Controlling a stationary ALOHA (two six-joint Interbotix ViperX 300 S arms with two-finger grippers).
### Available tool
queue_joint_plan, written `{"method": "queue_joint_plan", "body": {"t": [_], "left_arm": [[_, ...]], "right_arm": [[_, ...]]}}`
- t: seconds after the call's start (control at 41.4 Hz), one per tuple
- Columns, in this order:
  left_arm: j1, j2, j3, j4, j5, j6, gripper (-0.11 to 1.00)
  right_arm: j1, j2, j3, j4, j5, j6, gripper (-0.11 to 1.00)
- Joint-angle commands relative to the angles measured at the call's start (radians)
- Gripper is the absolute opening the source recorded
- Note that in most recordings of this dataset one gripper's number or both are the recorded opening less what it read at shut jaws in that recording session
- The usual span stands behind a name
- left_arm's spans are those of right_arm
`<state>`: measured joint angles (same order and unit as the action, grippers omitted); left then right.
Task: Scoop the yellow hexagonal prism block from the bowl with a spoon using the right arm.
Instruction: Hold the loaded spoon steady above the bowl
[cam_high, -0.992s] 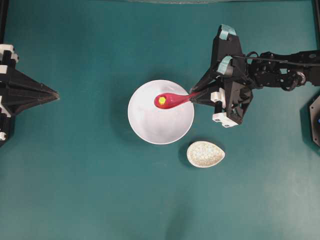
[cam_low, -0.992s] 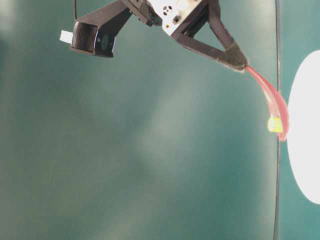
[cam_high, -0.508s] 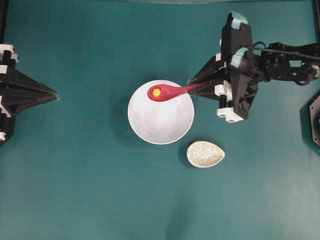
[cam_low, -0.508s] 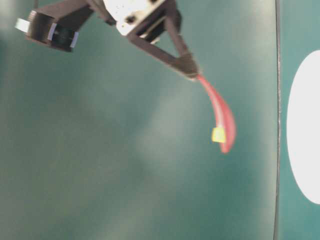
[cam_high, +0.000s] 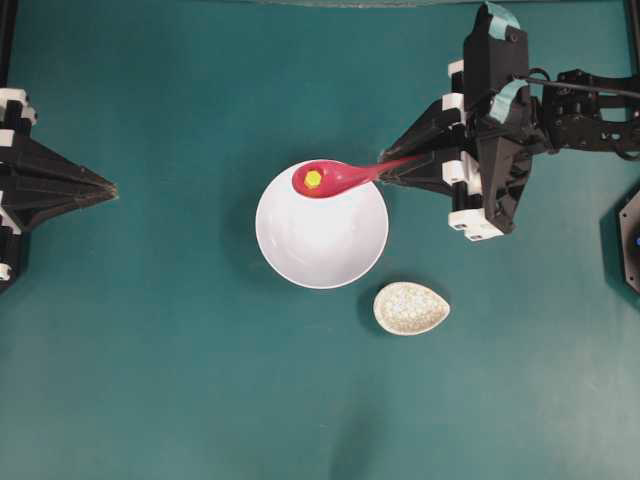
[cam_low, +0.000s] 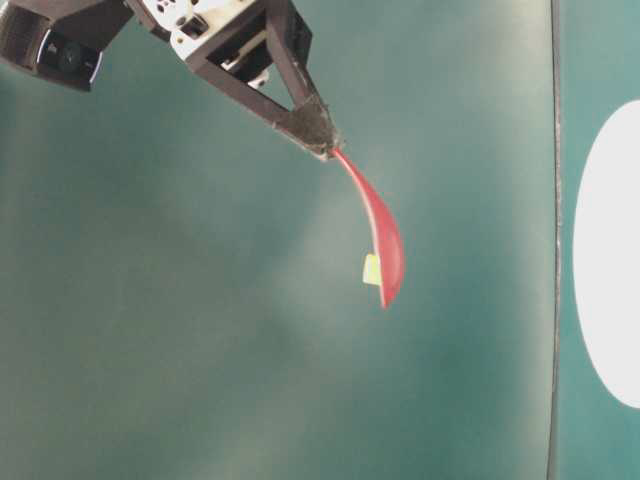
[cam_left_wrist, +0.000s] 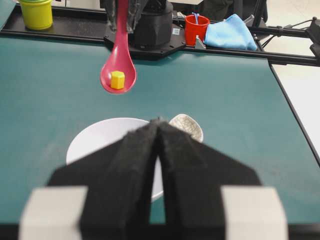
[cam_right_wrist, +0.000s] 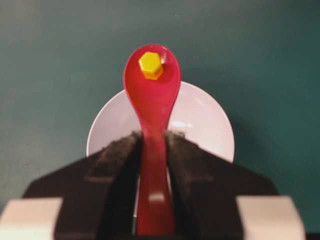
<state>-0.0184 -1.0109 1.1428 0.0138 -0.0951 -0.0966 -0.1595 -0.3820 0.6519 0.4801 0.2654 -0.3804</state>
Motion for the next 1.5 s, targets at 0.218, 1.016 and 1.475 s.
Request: {"method": "queue_joint_plan", "body": {"t": [0.218,1.016,1.475], "left_arm": [[0.003,0.002,-0.031,0.003,-0.011,-0.002,0.01],[0.003,0.002,-0.032,0.003,-0.011,-0.002,0.01],[0.003,0.000,-0.032,0.003,-0.011,0.002,0.01]], "right_arm": [[-0.003,-0.021,-0.026,-0.003,-0.005,-0.002,0.23],[-0.002,-0.021,-0.026,-0.006,-0.003,-0.002,0.23],[-0.003,-0.021,-0.026,-0.037,-0.003,-0.002,0.23]]}}
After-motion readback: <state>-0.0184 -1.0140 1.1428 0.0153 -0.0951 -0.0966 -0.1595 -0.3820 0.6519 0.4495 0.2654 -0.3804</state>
